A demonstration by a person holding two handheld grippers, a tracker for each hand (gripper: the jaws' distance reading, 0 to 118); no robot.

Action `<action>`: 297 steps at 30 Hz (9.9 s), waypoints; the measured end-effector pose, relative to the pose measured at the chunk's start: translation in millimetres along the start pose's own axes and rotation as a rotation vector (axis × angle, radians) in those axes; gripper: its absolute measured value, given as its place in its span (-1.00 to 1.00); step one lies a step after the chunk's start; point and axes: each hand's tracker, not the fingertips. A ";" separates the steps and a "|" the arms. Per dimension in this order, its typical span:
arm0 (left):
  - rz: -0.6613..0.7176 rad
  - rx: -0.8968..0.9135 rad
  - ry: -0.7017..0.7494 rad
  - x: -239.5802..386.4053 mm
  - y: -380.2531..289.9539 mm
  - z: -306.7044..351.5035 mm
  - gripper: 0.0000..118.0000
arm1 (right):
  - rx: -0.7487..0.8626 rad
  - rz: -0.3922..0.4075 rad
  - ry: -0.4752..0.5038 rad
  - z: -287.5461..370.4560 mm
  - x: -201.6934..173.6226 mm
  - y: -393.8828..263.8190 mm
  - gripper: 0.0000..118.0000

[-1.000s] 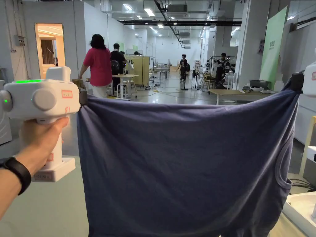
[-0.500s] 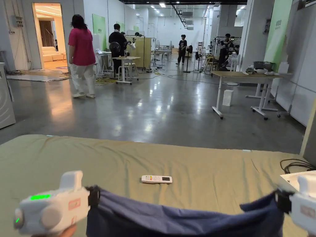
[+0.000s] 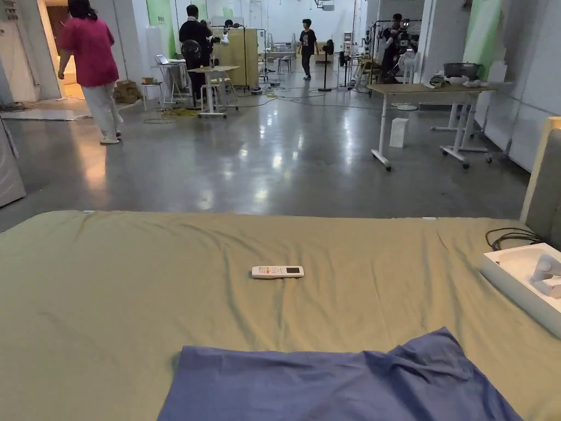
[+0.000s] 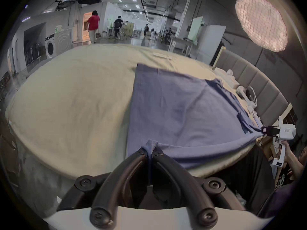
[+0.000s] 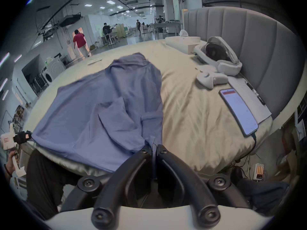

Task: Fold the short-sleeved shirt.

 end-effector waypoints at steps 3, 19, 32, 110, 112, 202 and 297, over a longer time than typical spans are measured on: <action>0.007 -0.002 -0.010 -1.9 -4.2 -7.1 -0.91 | 0.010 0.038 -0.019 -10.1 -4.8 -5.8 -0.92; -0.094 0.518 0.073 80.5 79.2 133.6 0.63 | 0.494 -0.085 0.058 97.7 -35.6 51.2 0.73; -0.256 0.776 0.082 191.0 101.6 178.0 0.19 | 0.727 0.202 0.128 172.4 -150.5 91.4 -0.64; -0.117 -0.195 0.180 15.6 12.0 -40.8 -0.87 | 0.324 0.044 0.026 112.0 -89.1 32.5 -1.00; -0.134 -0.214 0.190 16.8 13.6 -43.4 -0.87 | 0.324 0.035 -0.039 107.3 -72.0 29.5 -0.72; -0.347 0.741 0.007 178.4 113.2 187.9 -0.98 | 0.700 0.248 0.064 174.6 -143.9 106.5 -1.00; -0.009 -0.129 0.091 -5.9 57.6 -28.1 -0.90 | -0.005 0.040 -0.153 -29.4 -27.5 57.7 -0.89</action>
